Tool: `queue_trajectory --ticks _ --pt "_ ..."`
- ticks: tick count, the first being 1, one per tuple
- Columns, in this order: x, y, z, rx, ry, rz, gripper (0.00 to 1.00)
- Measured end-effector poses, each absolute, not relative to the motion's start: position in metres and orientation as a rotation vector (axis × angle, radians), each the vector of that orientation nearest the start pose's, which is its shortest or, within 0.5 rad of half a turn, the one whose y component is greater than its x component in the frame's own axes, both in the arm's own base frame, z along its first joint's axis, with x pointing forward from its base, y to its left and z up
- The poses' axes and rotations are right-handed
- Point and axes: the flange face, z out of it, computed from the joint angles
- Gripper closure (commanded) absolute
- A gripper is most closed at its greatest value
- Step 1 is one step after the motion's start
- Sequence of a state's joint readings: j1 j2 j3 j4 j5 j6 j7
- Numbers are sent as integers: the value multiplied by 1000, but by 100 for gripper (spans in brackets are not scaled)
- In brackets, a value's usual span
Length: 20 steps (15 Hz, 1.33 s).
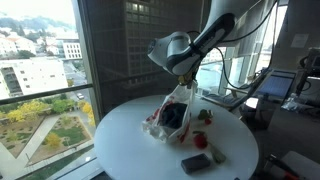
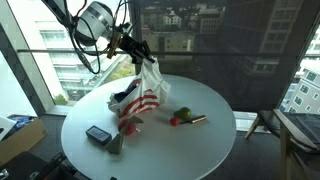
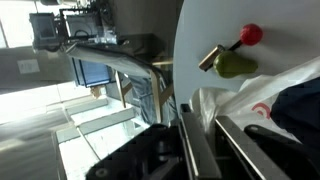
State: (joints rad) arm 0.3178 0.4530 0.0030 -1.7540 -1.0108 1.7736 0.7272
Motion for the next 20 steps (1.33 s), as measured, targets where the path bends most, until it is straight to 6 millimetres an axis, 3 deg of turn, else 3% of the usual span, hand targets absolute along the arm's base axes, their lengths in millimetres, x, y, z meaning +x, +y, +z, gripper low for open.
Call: queue_trajectory --ticks 2,6,10,15,17,20 --pt "617 110 318 2191 -28 73 57" --pt "616 88 327 2221 -147 71 27" --pt "601 108 360 2300 -176 167 0" --pt "576 149 394 2499 4 299 0" --pt "571 157 393 2580 93 321 0" --pt "573 159 374 2699 232 338 0"
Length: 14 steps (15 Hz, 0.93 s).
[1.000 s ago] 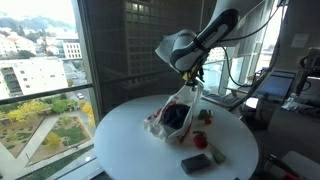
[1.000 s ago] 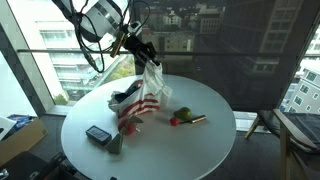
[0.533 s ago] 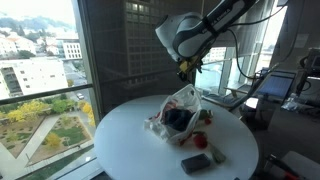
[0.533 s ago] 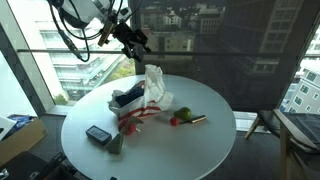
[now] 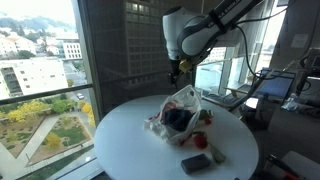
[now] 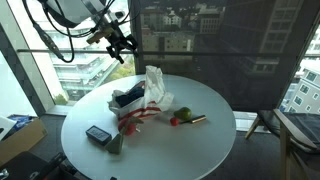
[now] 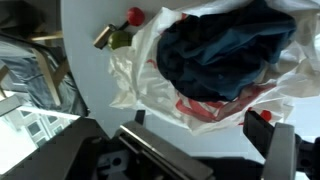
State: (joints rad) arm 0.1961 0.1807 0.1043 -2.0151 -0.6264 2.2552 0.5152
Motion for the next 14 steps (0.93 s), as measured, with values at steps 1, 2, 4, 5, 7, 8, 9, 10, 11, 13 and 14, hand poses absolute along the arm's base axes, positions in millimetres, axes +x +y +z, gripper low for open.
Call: queue_trajectory --ticks 1,2,4,5,7,8,9,10,11,13,14 --pt "576 158 364 -3466 -351 -430 0" --pt "580 158 353 -3420 -397 -415 0" --pt "587 161 326 -3321 -482 -374 0" --pt "590 164 313 -3271 -522 -350 0" --pt "593 174 291 -3173 -603 -293 0" --pt "594 180 282 -3123 -643 -255 0" --pt "595 186 272 -3072 -683 -219 0" --pt "596 191 262 -3021 -717 -183 0" --pt "598 195 252 -2971 -748 -145 0" --pt "603 196 230 -2875 -794 -43 0" --pt "605 194 219 -2833 -811 15 0"
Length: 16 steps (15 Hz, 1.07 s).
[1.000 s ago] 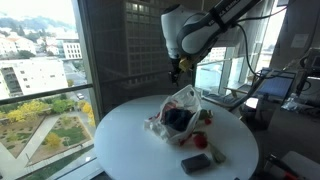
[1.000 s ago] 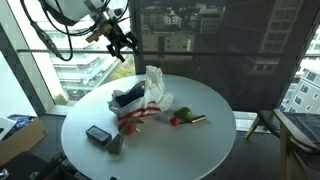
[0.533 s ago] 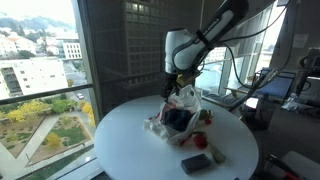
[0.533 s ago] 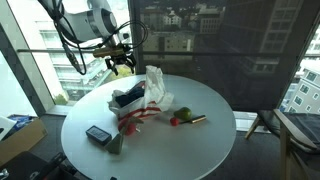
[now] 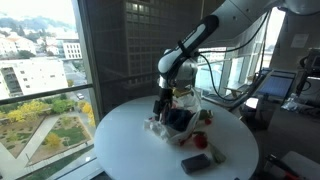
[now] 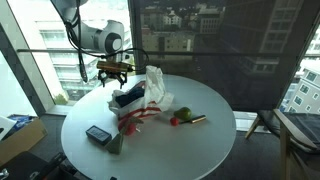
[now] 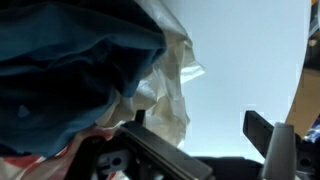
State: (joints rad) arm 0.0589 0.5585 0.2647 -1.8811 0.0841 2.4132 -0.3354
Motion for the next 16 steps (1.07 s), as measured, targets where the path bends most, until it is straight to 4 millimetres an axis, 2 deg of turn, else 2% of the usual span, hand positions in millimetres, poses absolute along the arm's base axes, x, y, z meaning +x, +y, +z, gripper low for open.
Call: queue_trajectory --ticks 5,6,7,10,13,15,16 --pt "615 175 170 -2665 -855 343 0" --pt "617 173 163 -2643 -858 389 25" --pt "620 172 157 -2622 -862 427 26" --pt "627 172 146 -2568 -890 493 51" --pt "637 172 141 -2543 -933 470 73" --pt "643 169 136 -2558 -970 439 37" --pt "646 168 132 -2575 -988 429 82"
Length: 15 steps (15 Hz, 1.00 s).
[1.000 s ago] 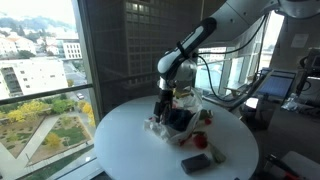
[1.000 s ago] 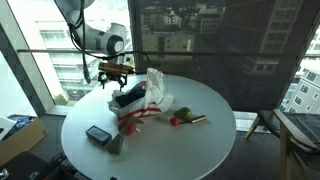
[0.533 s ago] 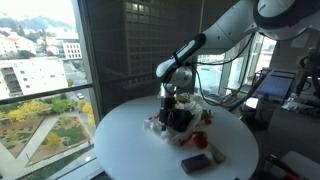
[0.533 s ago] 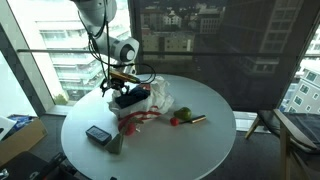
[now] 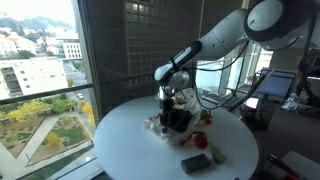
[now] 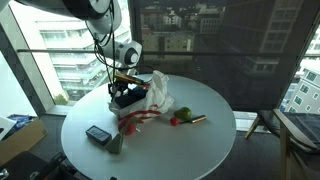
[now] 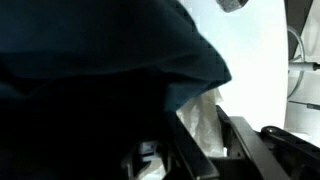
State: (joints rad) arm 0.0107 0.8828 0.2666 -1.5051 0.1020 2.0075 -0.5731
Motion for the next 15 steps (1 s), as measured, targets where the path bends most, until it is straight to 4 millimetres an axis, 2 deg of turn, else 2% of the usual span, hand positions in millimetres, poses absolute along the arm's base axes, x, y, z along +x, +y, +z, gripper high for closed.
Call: queue_trajectory --ticks 2,4,5,7,8,11,15 --pt "647 166 121 -2603 -1024 425 81" --pt "646 168 111 -2604 -1038 430 96" --pt "645 170 108 -2594 -1036 433 97" --pt "644 177 110 -2539 -1025 427 100" --pt "645 180 116 -2499 -1018 416 98" --pt "655 183 152 -2368 -979 335 94" --pt "674 164 221 -2241 -904 127 96"
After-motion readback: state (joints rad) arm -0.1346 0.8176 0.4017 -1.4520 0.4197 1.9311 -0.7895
